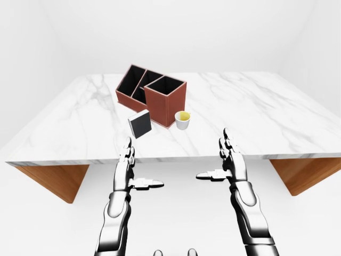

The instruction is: Pick up the book and place it in the right compartment of the caddy.

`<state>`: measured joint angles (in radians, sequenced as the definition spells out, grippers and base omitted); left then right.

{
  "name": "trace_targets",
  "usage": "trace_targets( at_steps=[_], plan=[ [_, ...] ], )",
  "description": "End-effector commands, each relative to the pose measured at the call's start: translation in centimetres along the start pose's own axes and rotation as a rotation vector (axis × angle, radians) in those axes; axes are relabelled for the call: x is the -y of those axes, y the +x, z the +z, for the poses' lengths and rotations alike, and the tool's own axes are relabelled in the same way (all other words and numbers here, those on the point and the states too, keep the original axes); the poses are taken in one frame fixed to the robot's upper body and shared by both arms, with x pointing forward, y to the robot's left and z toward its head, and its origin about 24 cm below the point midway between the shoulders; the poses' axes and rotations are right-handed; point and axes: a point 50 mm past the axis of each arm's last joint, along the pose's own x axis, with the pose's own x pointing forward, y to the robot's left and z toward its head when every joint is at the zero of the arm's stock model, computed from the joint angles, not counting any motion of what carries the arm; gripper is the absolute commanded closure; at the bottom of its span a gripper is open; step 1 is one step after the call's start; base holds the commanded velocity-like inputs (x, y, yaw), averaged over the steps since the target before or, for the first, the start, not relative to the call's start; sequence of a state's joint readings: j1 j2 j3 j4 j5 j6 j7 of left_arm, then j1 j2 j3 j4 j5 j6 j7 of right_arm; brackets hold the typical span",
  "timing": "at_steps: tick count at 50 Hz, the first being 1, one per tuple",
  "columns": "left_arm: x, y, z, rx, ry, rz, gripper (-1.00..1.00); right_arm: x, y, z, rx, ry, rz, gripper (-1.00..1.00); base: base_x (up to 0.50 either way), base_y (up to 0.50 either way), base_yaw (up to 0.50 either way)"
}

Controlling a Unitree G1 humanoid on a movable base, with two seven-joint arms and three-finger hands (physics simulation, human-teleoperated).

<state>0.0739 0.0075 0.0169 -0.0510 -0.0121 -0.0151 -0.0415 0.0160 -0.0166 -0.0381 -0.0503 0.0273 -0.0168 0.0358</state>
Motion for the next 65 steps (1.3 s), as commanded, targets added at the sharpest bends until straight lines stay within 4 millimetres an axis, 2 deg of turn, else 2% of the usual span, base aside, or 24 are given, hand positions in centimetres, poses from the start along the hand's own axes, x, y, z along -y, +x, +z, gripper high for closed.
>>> trace_targets(
  at_steps=[1,33,65],
  plan=[
    [0.0,-0.3,0.0,0.001,0.002,0.001,-1.0,0.0,-0.3,0.1,0.001,-0.001,0.001,-1.0,0.29,0.02,0.0],
    [0.2,-0.9,-0.1,0.003,0.005,-0.002,-1.0,0.5,-1.0,0.9,0.008,0.003,-0.01,-1.0,0.29,0.23,0.0],
    [0.4,-1.6,-0.2,0.004,0.005,-0.006,-1.0,0.2,-1.7,0.9,0.005,0.003,0.003,-1.0,0.32,0.01,0.0]
  ],
)
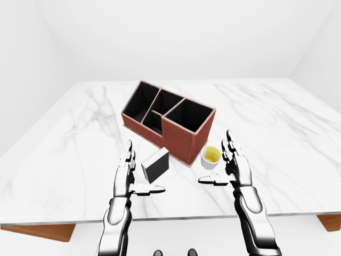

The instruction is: Pick up the book and place it in the right compartment of the caddy.

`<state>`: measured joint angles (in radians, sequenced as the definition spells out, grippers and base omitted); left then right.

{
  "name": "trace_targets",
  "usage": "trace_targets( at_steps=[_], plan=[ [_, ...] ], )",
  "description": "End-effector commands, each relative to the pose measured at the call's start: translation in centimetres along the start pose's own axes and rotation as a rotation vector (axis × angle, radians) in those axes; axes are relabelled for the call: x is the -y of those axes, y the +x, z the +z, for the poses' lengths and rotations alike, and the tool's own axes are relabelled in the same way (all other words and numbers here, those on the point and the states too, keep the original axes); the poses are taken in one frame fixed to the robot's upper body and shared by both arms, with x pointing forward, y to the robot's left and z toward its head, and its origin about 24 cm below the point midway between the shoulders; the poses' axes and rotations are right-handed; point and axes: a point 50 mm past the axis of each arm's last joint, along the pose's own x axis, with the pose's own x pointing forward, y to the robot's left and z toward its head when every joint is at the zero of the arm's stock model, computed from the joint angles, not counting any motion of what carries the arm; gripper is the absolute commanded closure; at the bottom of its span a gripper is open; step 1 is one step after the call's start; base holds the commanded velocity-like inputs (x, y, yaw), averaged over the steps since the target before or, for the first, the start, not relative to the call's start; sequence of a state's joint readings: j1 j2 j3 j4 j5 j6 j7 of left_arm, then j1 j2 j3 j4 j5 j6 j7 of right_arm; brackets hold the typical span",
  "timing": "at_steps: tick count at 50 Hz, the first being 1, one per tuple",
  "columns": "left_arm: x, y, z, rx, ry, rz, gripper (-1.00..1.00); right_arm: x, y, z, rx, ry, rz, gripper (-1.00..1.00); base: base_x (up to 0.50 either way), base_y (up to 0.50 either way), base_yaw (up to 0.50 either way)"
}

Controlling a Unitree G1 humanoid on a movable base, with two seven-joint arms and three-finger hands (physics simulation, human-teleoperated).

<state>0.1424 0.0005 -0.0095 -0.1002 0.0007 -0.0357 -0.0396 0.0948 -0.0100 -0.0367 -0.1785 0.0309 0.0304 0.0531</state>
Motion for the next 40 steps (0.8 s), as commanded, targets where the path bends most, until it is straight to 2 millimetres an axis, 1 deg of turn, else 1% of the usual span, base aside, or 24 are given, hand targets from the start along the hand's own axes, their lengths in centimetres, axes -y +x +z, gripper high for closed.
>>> trace_targets(
  at_steps=[1,14,28,40],
  plan=[
    [0.0,-0.2,0.0,0.001,0.0,0.0,-1.0,-0.1,-0.2,0.1,-0.001,-0.001,0.004,-1.0,0.33,0.0,0.0],
    [0.0,-0.4,-0.1,0.001,-0.001,0.001,-1.0,0.1,-0.5,-0.1,-0.01,0.004,-0.007,-1.0,0.31,0.0,0.0],
    [0.0,-0.6,0.0,0.0,0.006,0.001,-1.0,0.3,-1.1,0.2,0.002,0.009,-0.014,-1.0,0.0,0.0,0.0],
    [0.0,-0.7,-0.6,-0.013,0.037,-0.003,-1.0,0.2,-1.5,0.1,-0.001,0.005,-0.011,-1.0,0.0,0.0,0.0]
  ],
)
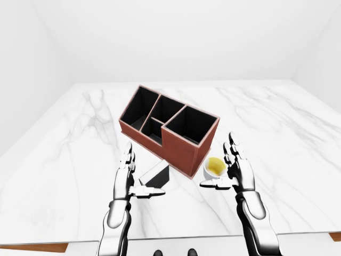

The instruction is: Pick up the book and place it in the right compartment of the caddy.

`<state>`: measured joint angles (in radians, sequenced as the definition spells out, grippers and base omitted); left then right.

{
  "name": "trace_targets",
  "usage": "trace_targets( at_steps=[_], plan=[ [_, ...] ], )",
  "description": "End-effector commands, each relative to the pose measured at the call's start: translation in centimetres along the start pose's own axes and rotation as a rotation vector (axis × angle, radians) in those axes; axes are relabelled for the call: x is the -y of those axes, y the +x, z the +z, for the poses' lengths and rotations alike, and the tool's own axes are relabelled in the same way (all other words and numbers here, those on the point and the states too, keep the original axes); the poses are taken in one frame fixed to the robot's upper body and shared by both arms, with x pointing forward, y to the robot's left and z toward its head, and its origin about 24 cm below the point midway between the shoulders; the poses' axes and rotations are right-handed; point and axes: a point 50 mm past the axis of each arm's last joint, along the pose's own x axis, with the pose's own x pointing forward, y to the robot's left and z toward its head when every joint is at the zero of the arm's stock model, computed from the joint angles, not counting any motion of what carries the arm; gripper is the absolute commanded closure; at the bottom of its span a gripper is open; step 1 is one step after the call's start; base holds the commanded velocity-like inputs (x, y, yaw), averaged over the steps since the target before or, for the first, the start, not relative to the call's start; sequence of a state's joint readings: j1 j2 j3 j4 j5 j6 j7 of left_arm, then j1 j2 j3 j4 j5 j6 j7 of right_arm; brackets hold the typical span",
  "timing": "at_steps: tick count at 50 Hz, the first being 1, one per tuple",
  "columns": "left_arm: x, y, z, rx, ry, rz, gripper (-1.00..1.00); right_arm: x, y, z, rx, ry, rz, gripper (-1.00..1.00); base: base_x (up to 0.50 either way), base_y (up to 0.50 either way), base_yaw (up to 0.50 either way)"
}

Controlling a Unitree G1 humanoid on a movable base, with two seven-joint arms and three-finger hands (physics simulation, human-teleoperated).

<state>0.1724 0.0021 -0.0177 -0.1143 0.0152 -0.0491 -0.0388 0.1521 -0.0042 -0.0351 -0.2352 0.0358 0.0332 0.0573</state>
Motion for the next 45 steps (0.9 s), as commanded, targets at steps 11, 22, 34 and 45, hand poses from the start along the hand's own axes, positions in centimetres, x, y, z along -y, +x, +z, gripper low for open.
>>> trace_targets(
  at_steps=[11,22,34,45],
  plan=[
    [-0.3,-0.6,-0.9,-0.025,0.067,0.022,-1.0,0.3,-1.0,-0.1,0.004,0.011,-0.008,-1.0,0.0,0.0,0.0],
    [-0.5,-1.2,-3.3,-0.127,0.137,0.031,-1.0,0.5,-1.4,-0.4,0.003,0.023,0.0,-1.0,0.0,0.0,0.0],
    [-0.6,-1.5,-5.0,-0.2,0.182,0.036,-1.0,0.8,-2.2,-0.5,0.012,0.033,-0.006,-1.0,0.0,0.0,0.0],
    [-1.1,-1.6,-5.8,-0.237,0.21,0.047,-1.0,0.6,-2.8,-0.8,0.014,0.037,-0.005,-1.0,0.0,0.0,0.0]
  ],
)
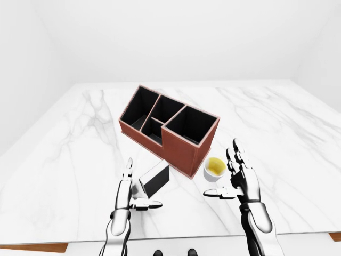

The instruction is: Pick up the book and place it in the right compartment of the caddy.

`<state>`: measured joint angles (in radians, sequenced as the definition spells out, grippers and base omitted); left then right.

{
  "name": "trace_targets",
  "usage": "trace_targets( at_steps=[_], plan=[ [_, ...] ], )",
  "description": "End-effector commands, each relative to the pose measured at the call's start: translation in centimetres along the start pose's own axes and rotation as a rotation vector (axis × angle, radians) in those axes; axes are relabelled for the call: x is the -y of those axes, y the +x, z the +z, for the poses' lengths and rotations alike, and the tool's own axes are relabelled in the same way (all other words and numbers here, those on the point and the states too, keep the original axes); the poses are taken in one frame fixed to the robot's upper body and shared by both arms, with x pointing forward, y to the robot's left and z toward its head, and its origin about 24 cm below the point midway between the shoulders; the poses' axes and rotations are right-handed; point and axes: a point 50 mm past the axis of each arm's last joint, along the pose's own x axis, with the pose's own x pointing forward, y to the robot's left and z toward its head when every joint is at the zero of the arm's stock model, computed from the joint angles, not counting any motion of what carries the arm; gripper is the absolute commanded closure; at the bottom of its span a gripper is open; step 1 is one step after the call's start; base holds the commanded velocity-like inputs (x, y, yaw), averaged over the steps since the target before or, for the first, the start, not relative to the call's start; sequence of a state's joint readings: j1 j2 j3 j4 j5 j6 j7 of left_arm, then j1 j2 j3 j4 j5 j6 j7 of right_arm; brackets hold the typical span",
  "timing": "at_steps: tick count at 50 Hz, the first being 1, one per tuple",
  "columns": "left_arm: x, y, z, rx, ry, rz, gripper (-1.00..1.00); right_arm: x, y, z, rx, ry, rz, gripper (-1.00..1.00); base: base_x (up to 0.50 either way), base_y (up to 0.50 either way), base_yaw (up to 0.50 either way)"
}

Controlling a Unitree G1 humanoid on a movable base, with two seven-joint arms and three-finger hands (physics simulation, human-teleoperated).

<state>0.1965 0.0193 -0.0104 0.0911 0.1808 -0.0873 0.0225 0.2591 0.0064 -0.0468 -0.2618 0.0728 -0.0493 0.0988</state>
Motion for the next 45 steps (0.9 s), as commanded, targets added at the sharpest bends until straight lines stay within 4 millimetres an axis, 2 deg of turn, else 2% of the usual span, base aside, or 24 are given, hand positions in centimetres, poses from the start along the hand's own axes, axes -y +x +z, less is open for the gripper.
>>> trace_targets(
  at_steps=[1,10,20,32,45],
  plan=[
    [-0.2,0.0,-1.0,-0.044,0.032,0.007,-1.0,-0.1,-0.6,-0.3,0.003,0.005,0.0,-1.0,0.0,0.0,0.0],
    [-0.3,0.0,-0.8,-0.034,0.035,0.008,-1.0,-0.2,-1.0,-0.2,0.002,0.009,0.002,-1.0,0.0,0.0,0.0],
    [-0.2,0.2,1.1,0.045,0.025,0.003,-1.0,-0.2,-0.8,-0.1,0.007,0.011,0.005,-1.0,0.0,0.0,0.0],
    [0.0,0.1,1.7,0.074,0.02,-0.006,-1.0,-0.3,-0.9,-0.1,0.009,0.011,0.004,-1.0,0.0,0.0,0.0],
    [0.3,0.2,1.5,0.063,0.026,-0.014,-1.0,-0.3,-1.1,-0.1,0.009,0.015,0.005,-1.0,0.0,0.0,0.0]
  ],
)
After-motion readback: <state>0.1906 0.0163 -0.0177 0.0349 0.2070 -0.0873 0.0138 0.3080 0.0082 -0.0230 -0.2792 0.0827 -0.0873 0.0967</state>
